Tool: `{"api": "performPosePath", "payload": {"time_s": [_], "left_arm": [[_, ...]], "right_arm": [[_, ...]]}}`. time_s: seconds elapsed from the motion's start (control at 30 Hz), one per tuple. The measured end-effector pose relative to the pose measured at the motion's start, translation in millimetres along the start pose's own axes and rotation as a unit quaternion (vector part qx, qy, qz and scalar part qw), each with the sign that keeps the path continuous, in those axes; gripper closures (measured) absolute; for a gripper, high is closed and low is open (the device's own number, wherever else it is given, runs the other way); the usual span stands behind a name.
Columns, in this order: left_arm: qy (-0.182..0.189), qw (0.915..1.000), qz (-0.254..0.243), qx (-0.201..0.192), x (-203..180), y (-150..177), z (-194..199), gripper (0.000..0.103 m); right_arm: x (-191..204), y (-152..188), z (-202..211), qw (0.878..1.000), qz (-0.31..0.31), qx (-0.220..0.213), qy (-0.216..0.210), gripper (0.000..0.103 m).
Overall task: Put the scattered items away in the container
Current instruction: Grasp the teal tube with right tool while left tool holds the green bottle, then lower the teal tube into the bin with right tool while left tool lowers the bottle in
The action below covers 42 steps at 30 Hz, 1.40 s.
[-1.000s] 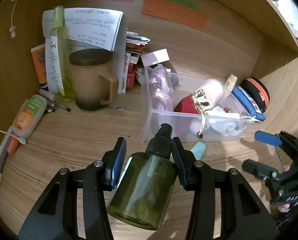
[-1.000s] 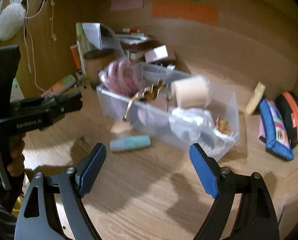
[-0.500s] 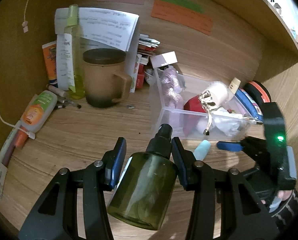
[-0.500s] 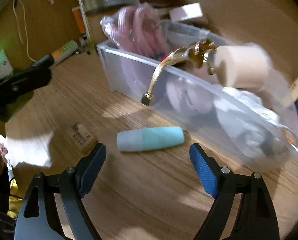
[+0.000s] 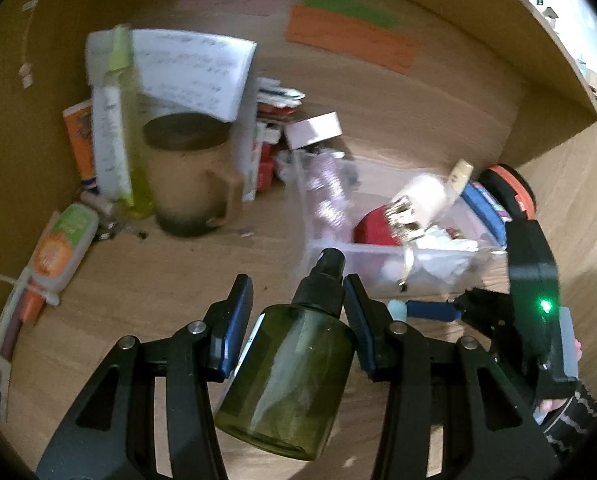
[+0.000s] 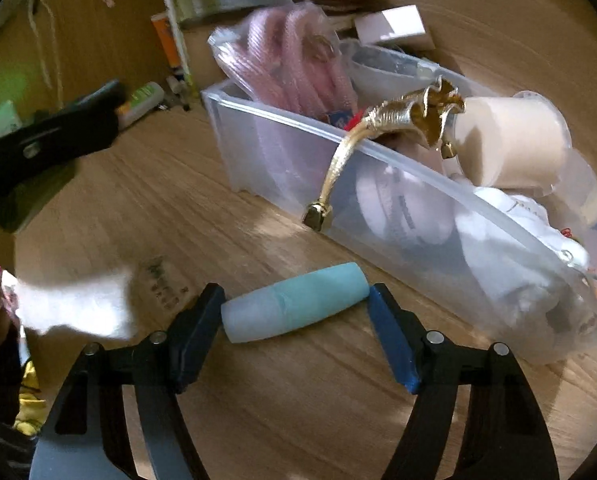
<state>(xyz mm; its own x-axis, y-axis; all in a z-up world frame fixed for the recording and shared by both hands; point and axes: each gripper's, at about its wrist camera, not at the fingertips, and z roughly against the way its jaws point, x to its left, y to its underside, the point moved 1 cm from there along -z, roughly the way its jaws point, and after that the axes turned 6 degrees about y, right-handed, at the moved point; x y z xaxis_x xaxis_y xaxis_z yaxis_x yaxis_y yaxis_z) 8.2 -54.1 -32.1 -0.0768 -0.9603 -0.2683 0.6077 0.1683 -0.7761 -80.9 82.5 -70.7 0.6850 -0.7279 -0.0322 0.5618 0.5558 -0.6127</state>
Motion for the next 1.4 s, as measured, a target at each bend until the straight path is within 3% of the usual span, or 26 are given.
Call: {"api": "performPosePath", "payload": {"time_s": [0.17,0.37,0.73,0.97,1.07,1.4], "left_arm": [[0.032,0.9995,-0.004,0.005,-15.7,-16.6,-10.2,0.057],[0.030,0.9993,-0.022,0.008,-37.4,-33.1,-27.6,0.057],[0.050,0.9982,-0.031,0.011,-52.4,-68.8,-49.8,0.057],[0.049,0.9979,-0.019,0.037,-51.4,-77.9,-77.8,0.057],[0.037,0.9982,-0.023,0.042,-51.7,-80.0,-88.5,0.057],[-0.008,0.9936,-0.101,0.050,-77.9,-71.8,-113.8,0.057]], "right_arm": [[-9.2,4.2,32.0,0.999,-0.005,-0.038,0.004,0.032],[-32.5,4.4,78.8,0.996,-0.015,-0.088,0.009,0.032],[-83.9,-24.5,97.1,0.987,-0.055,-0.137,0.066,0.032],[-101.2,-43.5,64.8,0.986,-0.076,-0.122,0.082,0.032],[-106.4,-39.9,53.4,0.987,-0.088,-0.114,0.071,0.032],[-118.2,-30.4,39.5,0.987,-0.091,-0.091,0.092,0.032]]}}
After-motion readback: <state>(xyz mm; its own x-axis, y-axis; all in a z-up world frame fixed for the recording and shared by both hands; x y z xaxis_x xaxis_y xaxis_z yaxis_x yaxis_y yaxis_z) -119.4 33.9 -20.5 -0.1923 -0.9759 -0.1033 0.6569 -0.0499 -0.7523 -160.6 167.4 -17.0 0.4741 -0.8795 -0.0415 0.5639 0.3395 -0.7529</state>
